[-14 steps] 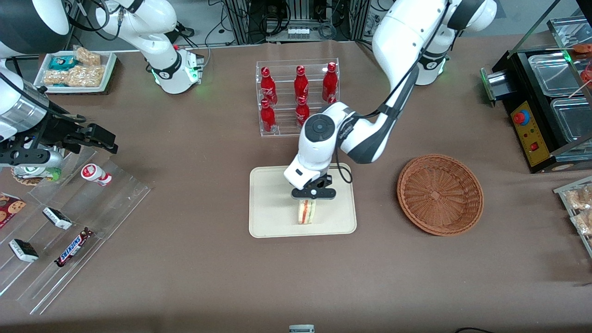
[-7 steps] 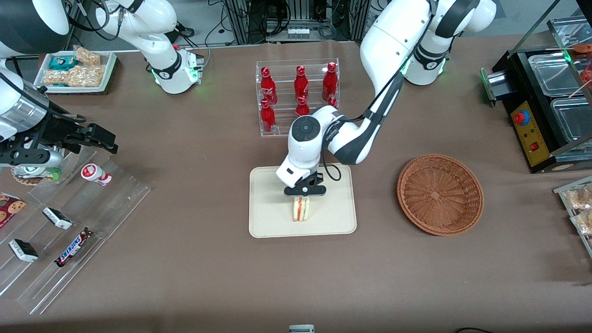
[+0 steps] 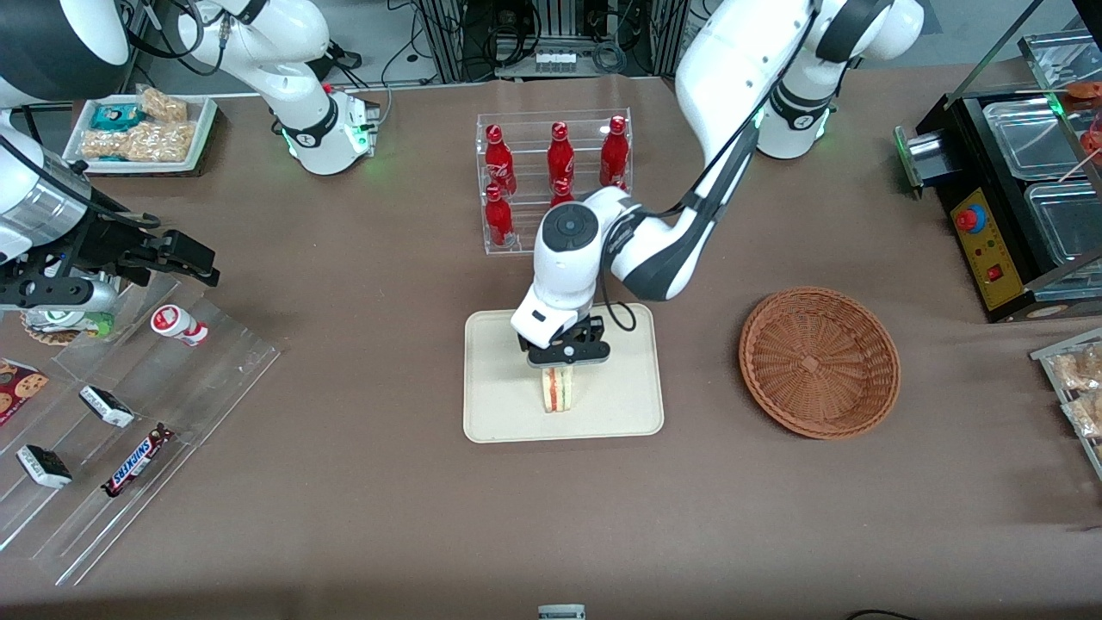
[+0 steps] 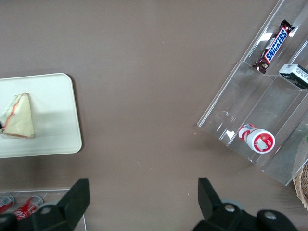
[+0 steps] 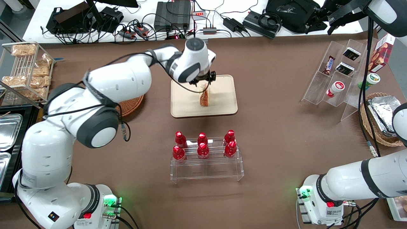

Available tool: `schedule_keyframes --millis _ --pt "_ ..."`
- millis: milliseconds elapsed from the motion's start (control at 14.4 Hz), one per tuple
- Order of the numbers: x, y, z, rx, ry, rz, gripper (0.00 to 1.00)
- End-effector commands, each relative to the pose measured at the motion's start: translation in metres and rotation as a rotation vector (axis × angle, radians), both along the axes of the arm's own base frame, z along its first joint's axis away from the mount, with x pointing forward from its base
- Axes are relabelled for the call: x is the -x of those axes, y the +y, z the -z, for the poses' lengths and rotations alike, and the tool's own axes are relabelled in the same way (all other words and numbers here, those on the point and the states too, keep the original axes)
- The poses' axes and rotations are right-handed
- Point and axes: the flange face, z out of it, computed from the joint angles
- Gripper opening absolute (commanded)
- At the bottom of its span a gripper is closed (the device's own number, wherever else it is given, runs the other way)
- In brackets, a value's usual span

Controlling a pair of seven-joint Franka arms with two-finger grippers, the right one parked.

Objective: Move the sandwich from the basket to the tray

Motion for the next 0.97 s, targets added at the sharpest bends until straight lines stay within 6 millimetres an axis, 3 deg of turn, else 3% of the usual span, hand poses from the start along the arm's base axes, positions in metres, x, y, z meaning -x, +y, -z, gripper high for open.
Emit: schedule_keyframes --millis 0,139,278,417,557,904 --pt "0.003 0.036 -0.081 -0.051 0.007 -0.051 1.00" --pt "0.003 0.057 -0.114 -0.075 0.021 -0.076 1.00" --pt "-0.017 0.105 -0.132 -0.106 0.069 -0.152 1.00" --pt "-0.032 0.135 -0.138 -0.116 0.082 -0.164 1.00" --pt "-0.041 0.180 -0.141 -0.134 0.103 -0.138 1.00" --pt "-0.036 0.288 -0.159 -0.117 0.154 -0.042 1.00"
